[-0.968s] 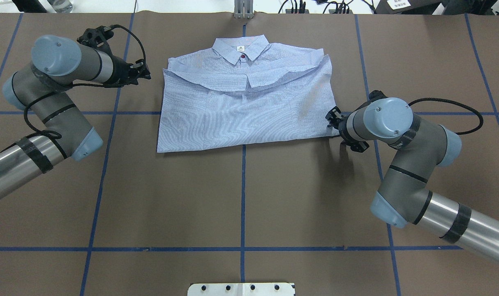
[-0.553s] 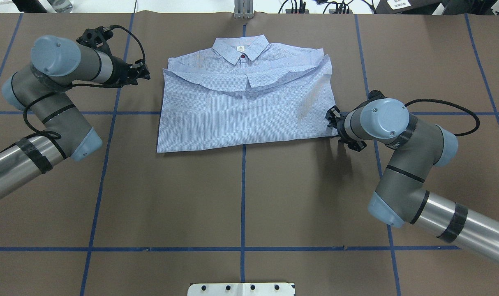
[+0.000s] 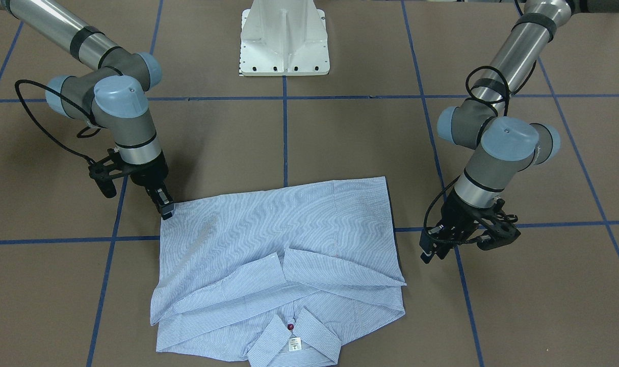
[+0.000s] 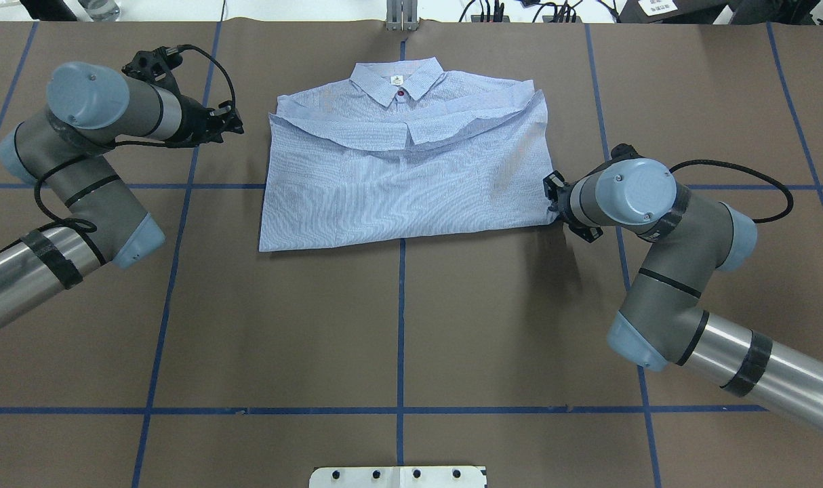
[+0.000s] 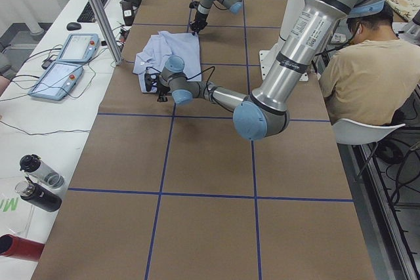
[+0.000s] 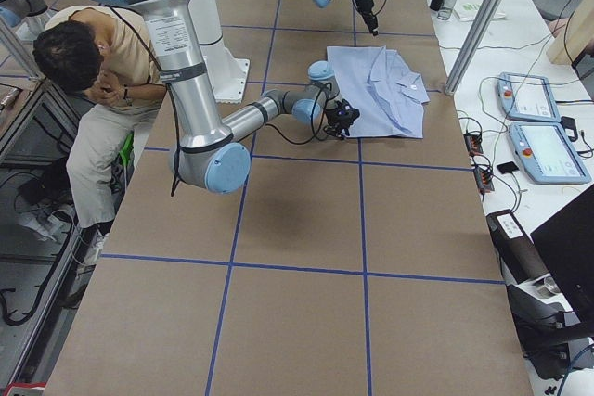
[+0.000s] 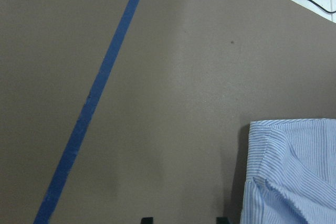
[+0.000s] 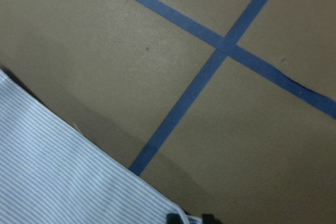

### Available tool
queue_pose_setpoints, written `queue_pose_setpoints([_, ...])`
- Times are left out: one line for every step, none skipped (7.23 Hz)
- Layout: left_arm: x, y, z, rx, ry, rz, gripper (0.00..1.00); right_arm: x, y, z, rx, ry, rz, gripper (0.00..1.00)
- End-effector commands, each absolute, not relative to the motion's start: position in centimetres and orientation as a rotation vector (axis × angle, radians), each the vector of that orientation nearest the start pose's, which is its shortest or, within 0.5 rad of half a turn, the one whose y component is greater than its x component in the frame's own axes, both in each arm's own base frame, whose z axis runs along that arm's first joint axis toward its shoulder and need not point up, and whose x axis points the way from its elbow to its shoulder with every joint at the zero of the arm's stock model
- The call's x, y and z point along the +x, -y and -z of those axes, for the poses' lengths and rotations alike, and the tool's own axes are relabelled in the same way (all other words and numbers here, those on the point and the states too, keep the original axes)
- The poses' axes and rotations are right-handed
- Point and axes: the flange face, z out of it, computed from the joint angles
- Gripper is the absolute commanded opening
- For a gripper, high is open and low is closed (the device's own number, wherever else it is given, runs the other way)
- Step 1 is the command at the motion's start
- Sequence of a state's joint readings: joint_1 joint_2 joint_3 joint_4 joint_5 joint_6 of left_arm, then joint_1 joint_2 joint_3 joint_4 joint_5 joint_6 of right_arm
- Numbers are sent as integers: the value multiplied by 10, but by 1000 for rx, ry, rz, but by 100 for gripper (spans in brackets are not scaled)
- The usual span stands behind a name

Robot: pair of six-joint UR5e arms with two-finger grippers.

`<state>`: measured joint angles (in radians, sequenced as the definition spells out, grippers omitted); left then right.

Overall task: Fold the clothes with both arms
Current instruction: 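Lower the right gripper to the middle of the side edge and grasp, then drag and rotate the folded shirt with the right gripper toward the right arm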

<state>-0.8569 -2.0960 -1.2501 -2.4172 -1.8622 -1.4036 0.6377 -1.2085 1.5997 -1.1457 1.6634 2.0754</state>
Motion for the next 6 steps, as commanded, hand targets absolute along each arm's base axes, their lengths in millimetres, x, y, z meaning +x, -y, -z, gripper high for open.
queue_pose_setpoints([398,620,-412,283,-1047,469,50,-451,489,-401,-36,867,-1037,0])
queue_pose_setpoints([398,620,-412,283,-1047,469,50,-448,488,-394,-37,880,-1034,0])
queue_pose_setpoints([398,620,-409,285,-1051,470,50,-436,482,-380,-37,880,-1036,0])
queue_pose_setpoints([397,619,-405,288,-1059,466,50,-436,456,-349,-52,850,-1011,0])
queue_pose_setpoints([395,616,-394,294,-1074,464,50,-443,412,-327,-79,802,-956,0])
queue_pose_setpoints([394,614,-395,295,-1073,459,50,-449,360,-308,-111,775,-878,0])
